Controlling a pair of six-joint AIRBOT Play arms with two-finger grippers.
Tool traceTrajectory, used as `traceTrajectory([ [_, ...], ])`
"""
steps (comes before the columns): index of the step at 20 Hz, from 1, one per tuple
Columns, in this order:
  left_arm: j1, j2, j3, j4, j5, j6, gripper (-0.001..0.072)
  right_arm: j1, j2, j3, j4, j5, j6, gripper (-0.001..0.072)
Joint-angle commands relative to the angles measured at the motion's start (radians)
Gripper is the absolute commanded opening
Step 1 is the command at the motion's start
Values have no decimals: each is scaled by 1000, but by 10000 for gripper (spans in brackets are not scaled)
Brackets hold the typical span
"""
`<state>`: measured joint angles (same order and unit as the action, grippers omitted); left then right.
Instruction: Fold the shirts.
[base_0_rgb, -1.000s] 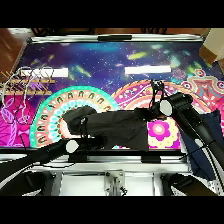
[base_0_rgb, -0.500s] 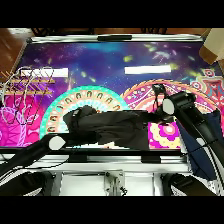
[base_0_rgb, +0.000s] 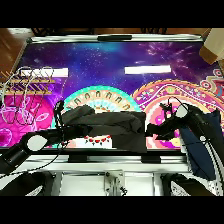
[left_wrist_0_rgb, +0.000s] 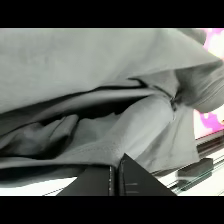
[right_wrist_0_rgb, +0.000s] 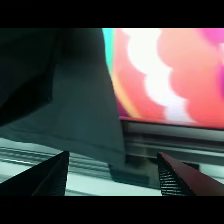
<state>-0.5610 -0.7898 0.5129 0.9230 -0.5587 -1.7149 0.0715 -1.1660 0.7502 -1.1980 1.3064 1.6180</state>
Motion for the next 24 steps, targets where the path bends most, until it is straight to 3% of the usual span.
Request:
traceTrajectory([
  [1, 8, 14, 1, 1, -3, -21, 39, -21, -71, -52, 135, -53, -69, 646],
  [9, 8, 13, 21, 1, 0, -25, 40, 138, -197, -52, 180, -154, -26, 619],
  [11, 8, 13, 21, 1, 0, -25, 40, 172, -198, -52, 177, -187, 10, 187],
  [12, 8, 13, 22, 1, 0, -25, 40, 175, -198, -52, 179, -197, 30, 73],
  [16, 62, 26, 69, 5, -5, -13, 40, 175, -150, 17, 77, -132, 0, 76],
  [18, 145, 68, 173, 5, -4, 58, 39, 175, -50, 111, -85, -68, 1, 76],
  [21, 325, 142, 430, 5, -3, 92, 39, 175, 142, 342, -463, 12, 32, 76],
  [24, 504, 196, 764, 5, 0, 91, 39, 175, 322, 634, -650, -85, 7, 76],
])
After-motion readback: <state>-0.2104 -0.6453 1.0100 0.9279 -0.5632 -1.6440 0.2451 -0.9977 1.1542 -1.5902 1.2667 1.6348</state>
